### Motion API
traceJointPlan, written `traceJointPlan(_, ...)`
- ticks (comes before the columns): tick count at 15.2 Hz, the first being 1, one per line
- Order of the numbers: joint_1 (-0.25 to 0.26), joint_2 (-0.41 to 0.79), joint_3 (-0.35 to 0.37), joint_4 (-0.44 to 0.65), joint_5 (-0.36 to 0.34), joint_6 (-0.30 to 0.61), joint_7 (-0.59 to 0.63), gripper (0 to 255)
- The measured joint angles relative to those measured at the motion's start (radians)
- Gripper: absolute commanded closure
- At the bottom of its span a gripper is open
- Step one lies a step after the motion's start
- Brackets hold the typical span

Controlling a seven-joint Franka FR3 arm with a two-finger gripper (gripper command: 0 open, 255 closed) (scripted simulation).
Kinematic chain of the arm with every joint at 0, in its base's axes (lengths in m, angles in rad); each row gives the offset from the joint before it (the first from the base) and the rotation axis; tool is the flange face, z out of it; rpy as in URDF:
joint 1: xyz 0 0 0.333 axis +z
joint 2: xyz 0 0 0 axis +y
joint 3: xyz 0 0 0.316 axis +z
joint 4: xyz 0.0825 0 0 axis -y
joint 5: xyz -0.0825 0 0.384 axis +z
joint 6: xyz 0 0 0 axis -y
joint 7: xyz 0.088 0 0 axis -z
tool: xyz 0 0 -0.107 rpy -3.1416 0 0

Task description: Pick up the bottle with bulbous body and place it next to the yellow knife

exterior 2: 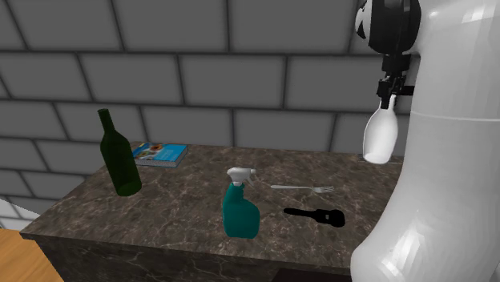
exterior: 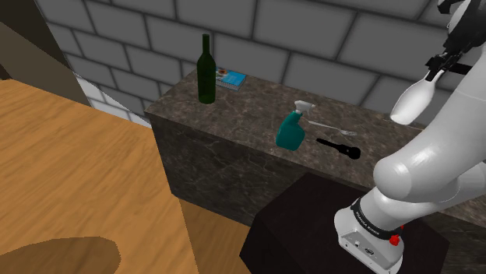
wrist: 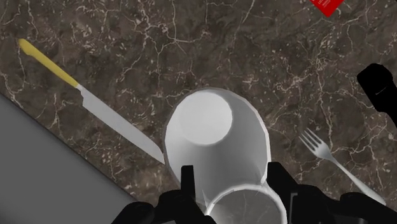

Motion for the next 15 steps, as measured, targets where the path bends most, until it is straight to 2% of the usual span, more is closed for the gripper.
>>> traceJointPlan(15, -0.001, 0.034, 0.012, -0.164, 0.026, 0.189, -0.005, 255)
